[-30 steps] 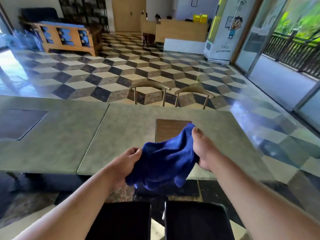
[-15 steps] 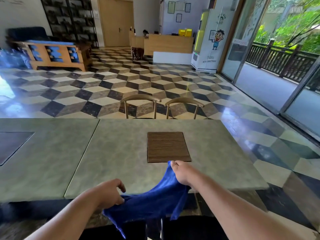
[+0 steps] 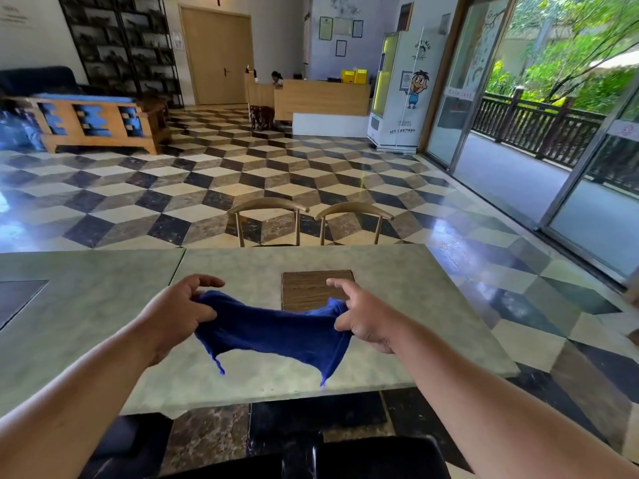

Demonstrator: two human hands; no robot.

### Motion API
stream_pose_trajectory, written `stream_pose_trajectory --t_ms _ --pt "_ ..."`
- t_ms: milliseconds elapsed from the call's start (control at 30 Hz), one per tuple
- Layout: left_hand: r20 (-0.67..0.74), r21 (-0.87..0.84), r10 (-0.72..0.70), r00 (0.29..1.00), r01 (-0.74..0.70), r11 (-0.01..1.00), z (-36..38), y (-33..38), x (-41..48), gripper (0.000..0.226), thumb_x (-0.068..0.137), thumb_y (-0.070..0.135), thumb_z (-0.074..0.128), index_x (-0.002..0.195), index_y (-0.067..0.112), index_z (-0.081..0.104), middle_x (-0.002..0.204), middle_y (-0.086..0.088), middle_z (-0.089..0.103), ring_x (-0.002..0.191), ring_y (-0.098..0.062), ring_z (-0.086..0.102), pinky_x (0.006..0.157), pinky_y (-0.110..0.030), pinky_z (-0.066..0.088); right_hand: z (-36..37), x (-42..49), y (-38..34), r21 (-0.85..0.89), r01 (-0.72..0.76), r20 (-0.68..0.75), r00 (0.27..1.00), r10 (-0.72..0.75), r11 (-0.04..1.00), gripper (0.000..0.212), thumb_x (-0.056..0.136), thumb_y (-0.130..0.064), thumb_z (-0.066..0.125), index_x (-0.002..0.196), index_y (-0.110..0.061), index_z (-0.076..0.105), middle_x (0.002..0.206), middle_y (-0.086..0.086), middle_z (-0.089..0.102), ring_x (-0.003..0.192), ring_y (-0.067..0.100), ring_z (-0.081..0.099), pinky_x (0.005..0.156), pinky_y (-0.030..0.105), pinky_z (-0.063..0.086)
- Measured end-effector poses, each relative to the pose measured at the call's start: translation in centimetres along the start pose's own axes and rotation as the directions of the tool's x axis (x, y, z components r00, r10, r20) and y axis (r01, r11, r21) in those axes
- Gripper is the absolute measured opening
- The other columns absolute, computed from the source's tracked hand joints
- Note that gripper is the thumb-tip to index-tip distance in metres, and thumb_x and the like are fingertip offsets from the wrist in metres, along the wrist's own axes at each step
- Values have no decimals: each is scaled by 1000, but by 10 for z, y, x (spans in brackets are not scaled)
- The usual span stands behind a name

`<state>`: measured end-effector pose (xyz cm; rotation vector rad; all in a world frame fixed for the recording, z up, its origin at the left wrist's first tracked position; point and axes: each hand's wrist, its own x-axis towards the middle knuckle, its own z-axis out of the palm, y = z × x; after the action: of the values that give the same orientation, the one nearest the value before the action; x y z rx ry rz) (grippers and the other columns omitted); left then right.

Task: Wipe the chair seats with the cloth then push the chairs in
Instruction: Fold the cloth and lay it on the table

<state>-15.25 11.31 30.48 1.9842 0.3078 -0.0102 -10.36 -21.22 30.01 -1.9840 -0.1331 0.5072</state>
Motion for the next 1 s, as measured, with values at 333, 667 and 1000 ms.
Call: stream_pose_trajectory --t_ms 333,667,1000 --pt "-26 717 235 972 -146 681 -15 -1 8 16 93 34 73 78 37 68 81 17 67 77 -6 59 66 -33 44 -11 -8 -13 -614 62 -189 956 -223 787 16 101 -12 58 109 -12 72 103 9 71 92 26 67 81 44 61" --pt "-164 625 62 985 55 779 -5 16 -6 35 86 49 72 64 23 68 65 7 69 68 -17 63 56 -31 44 -9 -6 -9 -277 -26 -206 978 -33 961 24 96 -28 65 80 -11 65 76 6 68 62 11 65 58 26 51" --pt "165 -97 -130 978 147 984 54 69 -37 26 102 32 67 101 7 71 89 -5 82 77 -20 79 66 -31 56 47 -2 -40 134 88 32 995 -93 987 21 102 -34 65 102 -13 67 95 10 76 75 22 77 69 35 64"
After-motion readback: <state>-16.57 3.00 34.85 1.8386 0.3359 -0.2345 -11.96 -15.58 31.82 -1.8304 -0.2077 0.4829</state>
